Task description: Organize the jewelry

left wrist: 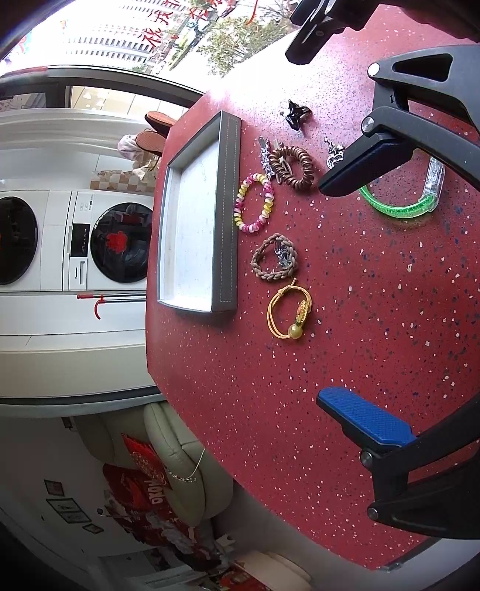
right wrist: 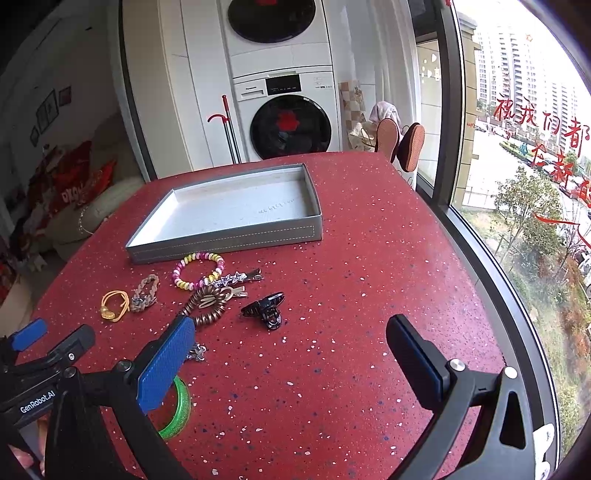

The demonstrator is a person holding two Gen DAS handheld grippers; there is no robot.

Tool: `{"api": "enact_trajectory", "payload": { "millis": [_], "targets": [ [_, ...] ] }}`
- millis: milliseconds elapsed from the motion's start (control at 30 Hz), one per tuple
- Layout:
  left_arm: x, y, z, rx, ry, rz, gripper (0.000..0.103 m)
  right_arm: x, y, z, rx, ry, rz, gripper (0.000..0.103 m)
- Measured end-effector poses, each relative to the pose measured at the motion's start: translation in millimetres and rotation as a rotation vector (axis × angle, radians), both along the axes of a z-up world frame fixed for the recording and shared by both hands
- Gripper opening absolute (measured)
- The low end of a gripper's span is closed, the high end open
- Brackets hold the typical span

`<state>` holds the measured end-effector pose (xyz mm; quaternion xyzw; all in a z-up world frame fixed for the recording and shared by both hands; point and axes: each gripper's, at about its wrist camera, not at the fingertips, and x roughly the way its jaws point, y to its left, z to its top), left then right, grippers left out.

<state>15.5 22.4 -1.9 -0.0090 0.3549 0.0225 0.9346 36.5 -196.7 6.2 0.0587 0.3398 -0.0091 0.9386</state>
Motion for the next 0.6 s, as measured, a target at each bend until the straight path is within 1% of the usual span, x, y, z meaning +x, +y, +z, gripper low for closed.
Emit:
{"api": "enact_trajectory", "payload": {
  "millis": [600],
  "targets": [
    [-0.4, 1.2, 0.7, 0.000, 0.001, 0.003, 0.103, -0.9, 0.5, 1.6, 0.001, 0.002, 0.002, 0.103]
  ]
}}
